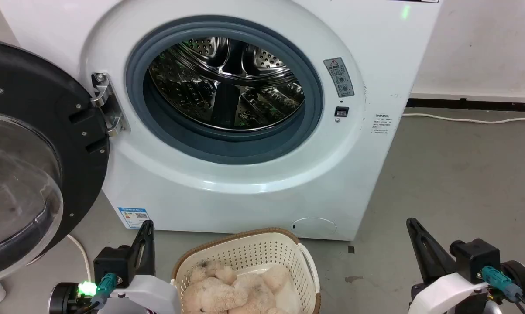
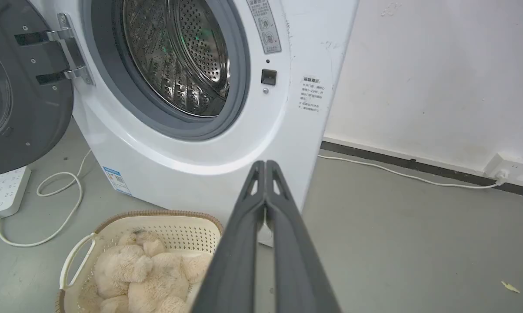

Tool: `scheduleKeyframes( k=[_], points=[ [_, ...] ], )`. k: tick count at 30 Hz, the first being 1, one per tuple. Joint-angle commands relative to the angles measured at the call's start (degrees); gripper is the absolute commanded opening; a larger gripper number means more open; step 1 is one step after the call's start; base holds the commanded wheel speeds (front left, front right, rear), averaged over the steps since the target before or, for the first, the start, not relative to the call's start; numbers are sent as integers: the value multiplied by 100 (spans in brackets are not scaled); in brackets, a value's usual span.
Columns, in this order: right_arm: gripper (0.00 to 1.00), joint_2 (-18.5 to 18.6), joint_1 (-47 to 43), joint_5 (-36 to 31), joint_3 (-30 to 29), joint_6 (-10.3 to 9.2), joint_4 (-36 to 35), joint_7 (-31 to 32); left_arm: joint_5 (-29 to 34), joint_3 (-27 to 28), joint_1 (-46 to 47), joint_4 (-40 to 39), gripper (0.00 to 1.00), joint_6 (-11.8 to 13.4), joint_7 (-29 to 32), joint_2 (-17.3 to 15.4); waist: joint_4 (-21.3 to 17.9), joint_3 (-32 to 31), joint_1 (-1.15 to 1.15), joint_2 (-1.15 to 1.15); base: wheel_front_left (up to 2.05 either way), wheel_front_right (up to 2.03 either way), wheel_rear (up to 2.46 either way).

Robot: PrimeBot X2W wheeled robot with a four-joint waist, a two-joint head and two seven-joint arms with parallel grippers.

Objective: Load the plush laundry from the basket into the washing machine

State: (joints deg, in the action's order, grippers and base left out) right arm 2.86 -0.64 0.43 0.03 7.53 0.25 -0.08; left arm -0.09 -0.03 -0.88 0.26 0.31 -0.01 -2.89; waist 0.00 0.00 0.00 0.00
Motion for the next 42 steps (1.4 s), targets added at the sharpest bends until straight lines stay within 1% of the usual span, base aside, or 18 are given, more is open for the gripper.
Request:
scheduleKeyframes(
  k=[1, 42],
  points=[
    [0, 1, 64, -43, -3, -4, -25, 8, 9, 3, 88, -26, 0, -31, 1, 2, 0, 0, 0, 0, 0, 0, 0],
    [0, 1, 64, -43, -3, -4, -25, 8, 9, 3, 88, -26, 0, -31, 1, 2, 0, 0, 0, 0, 0, 0, 0]
  ],
)
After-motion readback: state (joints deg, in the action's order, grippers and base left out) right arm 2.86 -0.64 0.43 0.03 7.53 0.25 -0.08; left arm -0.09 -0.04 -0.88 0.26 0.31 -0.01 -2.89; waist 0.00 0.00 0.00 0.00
